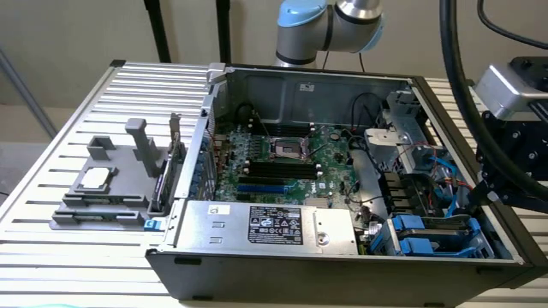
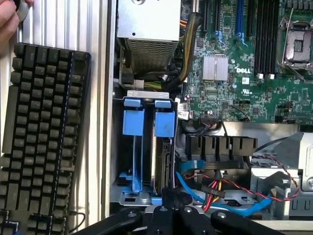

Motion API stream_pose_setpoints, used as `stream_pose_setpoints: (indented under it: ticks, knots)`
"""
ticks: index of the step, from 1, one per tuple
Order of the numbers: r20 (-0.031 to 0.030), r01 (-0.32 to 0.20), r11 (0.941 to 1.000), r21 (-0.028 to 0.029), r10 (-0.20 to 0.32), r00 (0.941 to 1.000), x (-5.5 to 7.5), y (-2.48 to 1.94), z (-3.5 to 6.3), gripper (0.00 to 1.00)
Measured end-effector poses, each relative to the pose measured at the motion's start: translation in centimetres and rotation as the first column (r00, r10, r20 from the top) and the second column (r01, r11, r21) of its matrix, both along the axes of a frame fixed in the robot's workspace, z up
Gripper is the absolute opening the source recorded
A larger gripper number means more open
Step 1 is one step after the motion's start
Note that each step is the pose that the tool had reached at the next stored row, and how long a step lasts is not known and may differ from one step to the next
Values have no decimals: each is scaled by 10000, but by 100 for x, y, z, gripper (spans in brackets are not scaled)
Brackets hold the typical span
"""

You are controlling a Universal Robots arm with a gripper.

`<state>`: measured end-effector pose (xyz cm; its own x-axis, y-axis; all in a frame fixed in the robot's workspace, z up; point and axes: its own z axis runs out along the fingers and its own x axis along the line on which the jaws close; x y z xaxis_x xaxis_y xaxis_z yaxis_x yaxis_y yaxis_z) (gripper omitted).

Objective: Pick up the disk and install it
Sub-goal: 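Insert the first disk wire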

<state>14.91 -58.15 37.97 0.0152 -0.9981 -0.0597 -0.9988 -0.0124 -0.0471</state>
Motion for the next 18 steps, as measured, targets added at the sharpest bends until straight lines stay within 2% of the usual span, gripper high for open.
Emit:
stream_pose_setpoints:
  ticks: [2, 6, 8, 13, 14, 15, 16, 17, 18]
  knots:
    - [55, -23, 10000, 0, 23, 10000, -24, 35, -36, 11]
    - [99, -70, 10000, -10, 70, 9999, -24, 160, -108, 11]
    - [127, -102, 9999, -36, 103, 9999, -20, 198, -135, 11]
    - [160, -139, 9998, -129, 141, 9998, -10, 214, -212, 11]
    - [167, -141, 9998, -136, 143, 9998, -10, 216, -226, 12]
    - [172, -142, 9998, -141, 144, 9997, -11, 218, -234, 18]
    - [177, -141, 9998, -141, 144, 9997, -14, 221, -238, 18]
    - [178, -142, 9998, -141, 144, 9997, -17, 224, -239, 24]
    - [180, -143, 9998, -141, 145, 9997, -23, 226, -239, 24]
